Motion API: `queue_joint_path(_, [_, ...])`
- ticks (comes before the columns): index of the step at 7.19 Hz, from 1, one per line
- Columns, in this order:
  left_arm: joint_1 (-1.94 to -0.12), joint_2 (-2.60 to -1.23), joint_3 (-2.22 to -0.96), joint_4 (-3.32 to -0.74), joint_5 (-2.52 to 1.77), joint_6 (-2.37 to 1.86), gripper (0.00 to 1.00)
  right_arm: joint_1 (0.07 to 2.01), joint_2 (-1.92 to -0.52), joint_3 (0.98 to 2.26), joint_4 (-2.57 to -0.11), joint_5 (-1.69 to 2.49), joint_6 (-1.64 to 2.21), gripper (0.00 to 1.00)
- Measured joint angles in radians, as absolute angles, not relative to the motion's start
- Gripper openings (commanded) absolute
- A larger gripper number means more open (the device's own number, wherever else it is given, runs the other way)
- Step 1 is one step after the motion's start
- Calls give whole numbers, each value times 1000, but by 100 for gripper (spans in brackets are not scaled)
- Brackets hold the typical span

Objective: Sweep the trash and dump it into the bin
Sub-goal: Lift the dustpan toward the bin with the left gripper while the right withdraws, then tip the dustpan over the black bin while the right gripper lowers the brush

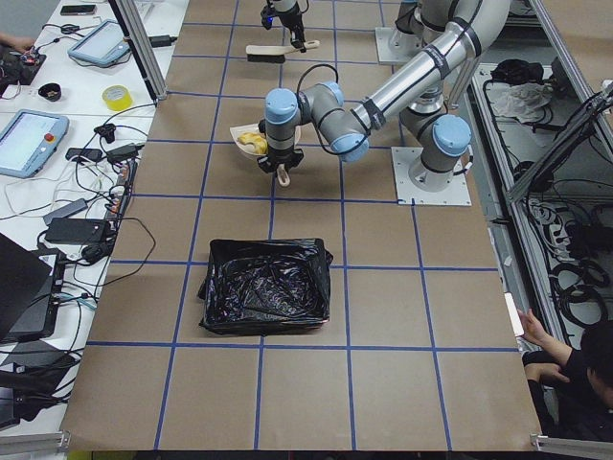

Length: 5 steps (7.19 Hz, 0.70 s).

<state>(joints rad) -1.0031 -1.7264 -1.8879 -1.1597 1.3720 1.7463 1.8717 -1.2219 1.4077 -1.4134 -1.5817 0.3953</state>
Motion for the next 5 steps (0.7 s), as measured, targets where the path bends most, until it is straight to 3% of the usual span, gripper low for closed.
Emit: queue_joint_path(5, [-750,-1738,-1677,-1348,1285,1738,0,1522,-1283,1496,-1417,-1670,47,0])
